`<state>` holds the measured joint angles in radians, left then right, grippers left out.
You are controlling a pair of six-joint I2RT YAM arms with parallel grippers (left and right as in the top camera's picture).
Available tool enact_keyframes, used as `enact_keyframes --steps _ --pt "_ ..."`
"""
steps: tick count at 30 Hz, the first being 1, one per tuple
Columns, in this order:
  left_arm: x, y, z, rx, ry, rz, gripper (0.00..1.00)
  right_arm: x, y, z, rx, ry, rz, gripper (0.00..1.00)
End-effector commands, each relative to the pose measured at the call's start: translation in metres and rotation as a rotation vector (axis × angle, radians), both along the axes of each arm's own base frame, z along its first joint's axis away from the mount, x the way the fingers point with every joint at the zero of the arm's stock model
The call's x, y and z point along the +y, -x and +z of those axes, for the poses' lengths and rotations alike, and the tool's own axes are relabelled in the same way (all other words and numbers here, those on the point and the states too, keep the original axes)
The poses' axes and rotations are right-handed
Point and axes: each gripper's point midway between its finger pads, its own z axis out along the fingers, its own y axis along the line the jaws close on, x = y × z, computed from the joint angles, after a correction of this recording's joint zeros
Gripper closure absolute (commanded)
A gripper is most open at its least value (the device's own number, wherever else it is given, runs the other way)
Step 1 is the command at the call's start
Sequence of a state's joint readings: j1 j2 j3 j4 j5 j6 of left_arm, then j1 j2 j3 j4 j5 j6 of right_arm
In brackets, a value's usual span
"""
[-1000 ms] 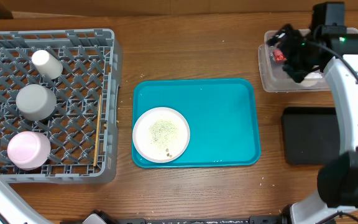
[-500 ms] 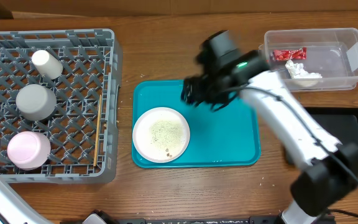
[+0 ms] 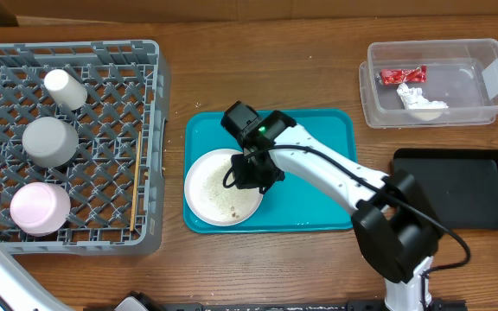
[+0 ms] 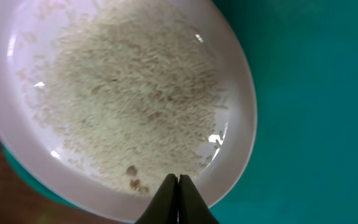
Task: Sort waste into correct bins and load items into the dishwasher
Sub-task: 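Move the right gripper to the white plate's rim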
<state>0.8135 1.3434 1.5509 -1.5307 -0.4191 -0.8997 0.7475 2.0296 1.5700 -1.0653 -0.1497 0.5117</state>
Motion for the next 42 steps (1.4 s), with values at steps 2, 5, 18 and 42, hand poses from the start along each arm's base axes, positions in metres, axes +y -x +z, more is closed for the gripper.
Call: enact_keyframes --steps 2,5,18,42 --pt "0.001 0.001 0.000 -0.007 -0.003 0.025 0.00 -0.017 -0.011 -0.022 -0.003 0.086 -0.064 0.96" --pt "0.001 0.001 0.000 -0.007 -0.003 0.025 0.00 -0.020 -0.011 -0.032 0.012 0.103 -0.068 0.96" --pt "0.001 0.001 0.000 -0.007 -0.003 0.025 0.00 -0.069 -0.026 -0.034 -0.032 0.285 -0.180 0.96" --pt "0.001 0.001 0.000 -0.006 -0.003 0.025 0.00 -0.050 -0.037 0.047 -0.009 0.106 -0.082 0.80"
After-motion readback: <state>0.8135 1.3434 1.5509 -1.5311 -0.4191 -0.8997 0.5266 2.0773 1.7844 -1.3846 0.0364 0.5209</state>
